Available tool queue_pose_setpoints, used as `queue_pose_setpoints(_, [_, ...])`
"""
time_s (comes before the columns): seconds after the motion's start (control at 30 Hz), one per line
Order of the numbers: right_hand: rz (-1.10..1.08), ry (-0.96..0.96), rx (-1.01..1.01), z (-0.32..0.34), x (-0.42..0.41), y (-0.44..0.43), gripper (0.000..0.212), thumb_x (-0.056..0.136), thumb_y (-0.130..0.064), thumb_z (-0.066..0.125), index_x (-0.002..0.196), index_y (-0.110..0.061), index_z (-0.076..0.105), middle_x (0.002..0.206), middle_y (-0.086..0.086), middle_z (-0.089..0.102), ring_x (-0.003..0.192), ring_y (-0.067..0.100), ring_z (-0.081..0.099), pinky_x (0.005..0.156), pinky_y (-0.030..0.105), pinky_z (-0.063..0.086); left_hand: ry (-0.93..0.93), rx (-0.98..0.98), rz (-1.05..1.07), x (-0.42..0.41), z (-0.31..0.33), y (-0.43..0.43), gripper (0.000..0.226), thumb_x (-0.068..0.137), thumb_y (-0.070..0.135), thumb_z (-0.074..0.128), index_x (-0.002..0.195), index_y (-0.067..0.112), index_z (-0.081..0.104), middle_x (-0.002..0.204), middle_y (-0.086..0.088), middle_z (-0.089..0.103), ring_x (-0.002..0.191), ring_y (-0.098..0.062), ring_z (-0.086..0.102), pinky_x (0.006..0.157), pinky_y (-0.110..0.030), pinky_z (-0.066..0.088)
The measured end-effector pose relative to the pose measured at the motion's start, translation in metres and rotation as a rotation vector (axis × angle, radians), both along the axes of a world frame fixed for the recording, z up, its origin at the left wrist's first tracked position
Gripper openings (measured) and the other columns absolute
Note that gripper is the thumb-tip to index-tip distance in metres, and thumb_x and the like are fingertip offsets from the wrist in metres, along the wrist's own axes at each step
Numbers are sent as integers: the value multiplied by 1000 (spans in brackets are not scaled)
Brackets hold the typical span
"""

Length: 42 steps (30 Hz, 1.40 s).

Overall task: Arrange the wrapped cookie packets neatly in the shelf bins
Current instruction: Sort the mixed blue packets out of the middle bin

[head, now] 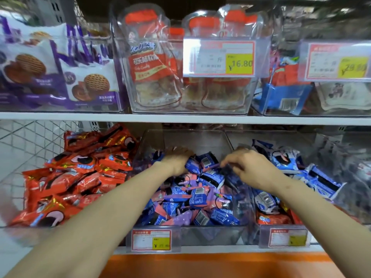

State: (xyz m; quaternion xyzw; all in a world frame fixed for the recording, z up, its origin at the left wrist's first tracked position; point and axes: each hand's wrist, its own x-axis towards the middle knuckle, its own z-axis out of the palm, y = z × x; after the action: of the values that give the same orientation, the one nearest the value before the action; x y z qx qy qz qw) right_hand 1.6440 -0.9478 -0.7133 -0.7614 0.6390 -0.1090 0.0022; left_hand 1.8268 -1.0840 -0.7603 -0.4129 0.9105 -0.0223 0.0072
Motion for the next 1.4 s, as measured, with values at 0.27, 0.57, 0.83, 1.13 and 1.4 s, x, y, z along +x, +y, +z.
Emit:
queue_pose_setpoints(0.27, [30,-54,-25,-6,-5,3,30,90,-9,52,110,-25,68,117,-6,63,112,15,53,95,30,42,-195,287,16,54,39,22,59,78,60,60,119,19,60,118,-4,63,105,-24,57,85,-30,45])
queue_pose_setpoints(0.57, [25,-75,-3,-3,-7,2,27,92,-13,52,108,-27,68,112,-8,64,109,13,53,94,32,43,261,235,95,-31,11,12,70,86,45,61,140,11,33,143,-11,40,127,-27,42,101,-31,38])
queue_pose_setpoints(0.83, [22,-39,-6,-2,-5,4,26,93,-16,50,109,-29,66,115,-9,63,110,10,52,93,30,42,262,111,208,-43,-2,5,67,77,59,64,122,12,49,121,-10,57,107,-29,56,88,-36,47])
queue_pose_setpoints(1.13, [-18,264,-39,4,19,-20,31,85,-11,49,107,-27,63,108,3,67,99,24,59,84,29,43,102,111,226,55,42,45,73,76,51,69,133,15,42,133,-9,53,120,-27,50,91,-32,44])
queue_pose_setpoints(1.4, [-103,407,297,-14,55,-58,32,91,-28,54,121,-15,57,124,9,58,111,27,56,78,30,43,10,35,162,77,28,68,67,80,53,63,132,19,39,135,-1,45,126,-19,40,94,-30,38])
